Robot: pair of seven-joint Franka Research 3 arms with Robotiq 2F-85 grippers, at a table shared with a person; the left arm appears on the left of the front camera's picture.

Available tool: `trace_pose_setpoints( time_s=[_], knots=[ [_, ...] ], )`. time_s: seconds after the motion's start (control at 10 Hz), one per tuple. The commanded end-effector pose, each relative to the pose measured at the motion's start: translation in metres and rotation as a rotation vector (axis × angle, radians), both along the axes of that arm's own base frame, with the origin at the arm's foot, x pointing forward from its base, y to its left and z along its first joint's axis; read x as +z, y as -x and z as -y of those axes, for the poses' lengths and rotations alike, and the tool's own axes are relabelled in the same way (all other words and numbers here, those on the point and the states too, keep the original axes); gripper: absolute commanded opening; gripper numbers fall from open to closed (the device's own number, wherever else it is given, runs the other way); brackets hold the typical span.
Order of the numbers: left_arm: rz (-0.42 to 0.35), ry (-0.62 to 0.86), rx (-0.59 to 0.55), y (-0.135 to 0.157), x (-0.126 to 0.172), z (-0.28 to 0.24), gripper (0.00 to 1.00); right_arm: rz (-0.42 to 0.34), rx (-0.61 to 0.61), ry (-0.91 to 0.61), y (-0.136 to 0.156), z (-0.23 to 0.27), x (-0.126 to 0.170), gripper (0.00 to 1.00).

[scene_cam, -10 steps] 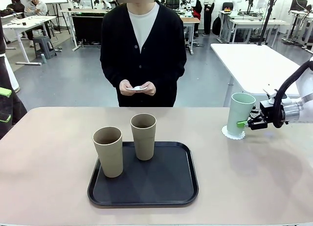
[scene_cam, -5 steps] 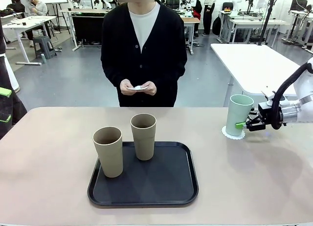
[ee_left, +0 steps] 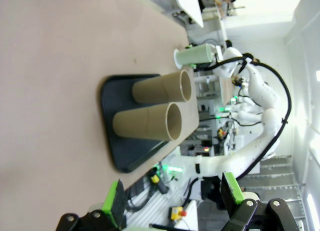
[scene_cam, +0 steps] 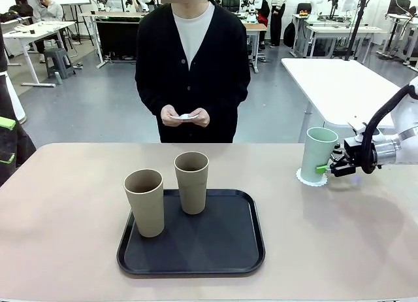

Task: Place coasters on the table and set cups on them.
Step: Pick up one Reusable plastic cup and place it on a coaster set by the human.

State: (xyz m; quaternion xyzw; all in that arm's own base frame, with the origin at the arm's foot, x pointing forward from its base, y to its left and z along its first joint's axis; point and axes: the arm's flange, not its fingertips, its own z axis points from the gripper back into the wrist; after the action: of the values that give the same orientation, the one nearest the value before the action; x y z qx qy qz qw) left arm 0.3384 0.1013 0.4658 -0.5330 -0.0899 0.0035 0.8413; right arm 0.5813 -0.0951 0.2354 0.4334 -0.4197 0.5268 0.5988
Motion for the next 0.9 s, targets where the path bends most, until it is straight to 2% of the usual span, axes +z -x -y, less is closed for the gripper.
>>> trace_pose_setpoints(
  time_s=[0.0, 0.2, 0.3, 0.5, 0.6, 0.8],
  knots=[
    [0.008, 0.009, 0.0, 0.0, 0.001, -0.001, 1.0, -0.046, -0.001, 0.067, -0.001, 0.004, 0.005, 1.0],
    [0.008, 0.009, 0.0, 0.0, 0.001, -0.001, 1.0, -0.06, -0.002, 0.133, 0.002, 0.011, 0.006, 1.0],
    [0.008, 0.009, 0.0, 0.0, 0.001, -0.001, 1.0, -0.04, -0.002, 0.159, 0.003, 0.014, 0.008, 1.0],
    [0.008, 0.009, 0.0, 0.0, 0.001, -0.001, 1.0, -0.066, -0.014, 0.255, 0.012, 0.028, 0.019, 1.0],
    [0.008, 0.009, 0.0, 0.0, 0.001, -0.001, 1.0, -0.055, -0.027, 0.333, 0.025, 0.034, 0.037, 1.0],
    [0.008, 0.009, 0.0, 0.0, 0.001, -0.001, 1.0, 0.071, -0.026, 0.483, 0.071, 0.025, 0.112, 1.0]
  ],
)
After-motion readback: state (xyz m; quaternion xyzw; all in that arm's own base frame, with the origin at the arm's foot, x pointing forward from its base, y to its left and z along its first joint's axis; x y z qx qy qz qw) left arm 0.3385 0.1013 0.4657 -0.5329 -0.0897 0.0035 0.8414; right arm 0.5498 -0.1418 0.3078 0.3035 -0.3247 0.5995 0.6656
